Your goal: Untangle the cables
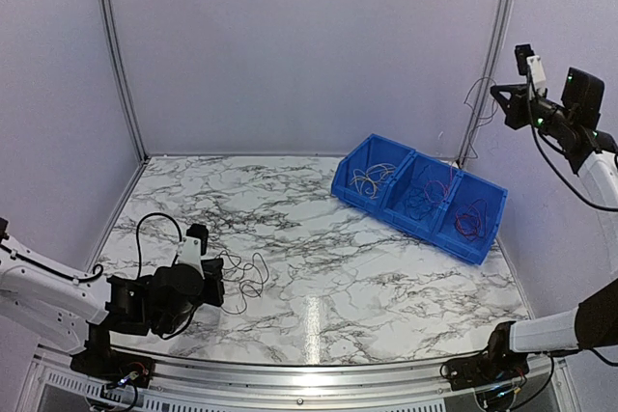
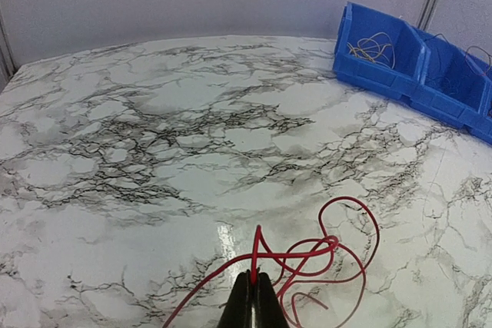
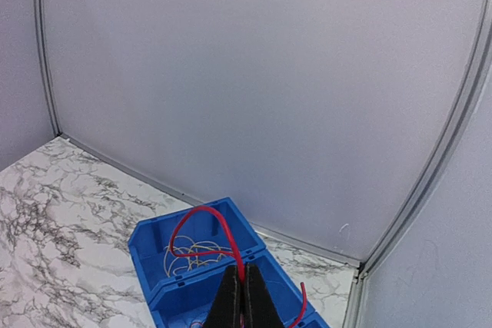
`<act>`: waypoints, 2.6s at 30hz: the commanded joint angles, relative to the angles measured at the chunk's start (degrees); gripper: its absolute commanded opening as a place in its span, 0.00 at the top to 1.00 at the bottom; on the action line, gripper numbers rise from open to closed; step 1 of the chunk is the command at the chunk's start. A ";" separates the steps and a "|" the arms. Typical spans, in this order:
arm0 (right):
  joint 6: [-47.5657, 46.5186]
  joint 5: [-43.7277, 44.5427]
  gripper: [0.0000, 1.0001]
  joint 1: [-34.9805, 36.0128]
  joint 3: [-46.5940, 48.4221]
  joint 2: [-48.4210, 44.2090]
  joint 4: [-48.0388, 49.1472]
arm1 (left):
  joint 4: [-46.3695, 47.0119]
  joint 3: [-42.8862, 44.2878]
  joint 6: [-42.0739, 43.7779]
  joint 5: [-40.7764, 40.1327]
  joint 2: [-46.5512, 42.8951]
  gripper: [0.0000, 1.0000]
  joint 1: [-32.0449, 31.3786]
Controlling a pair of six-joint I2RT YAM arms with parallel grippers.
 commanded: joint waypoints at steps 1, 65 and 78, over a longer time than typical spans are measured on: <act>-3.14 8.32 1.00 -0.48 4.76 0.60 -2.39 | 5.49 3.04 0.23 4.58 5.77 1.00 0.16; -21.93 -14.46 0.42 40.92 -10.57 9.82 -19.29 | 21.65 15.16 7.67 28.37 15.92 1.00 -0.19; -18.92 -10.23 0.44 52.70 -4.54 19.19 -16.18 | 22.58 20.34 7.19 31.35 18.28 1.00 -0.28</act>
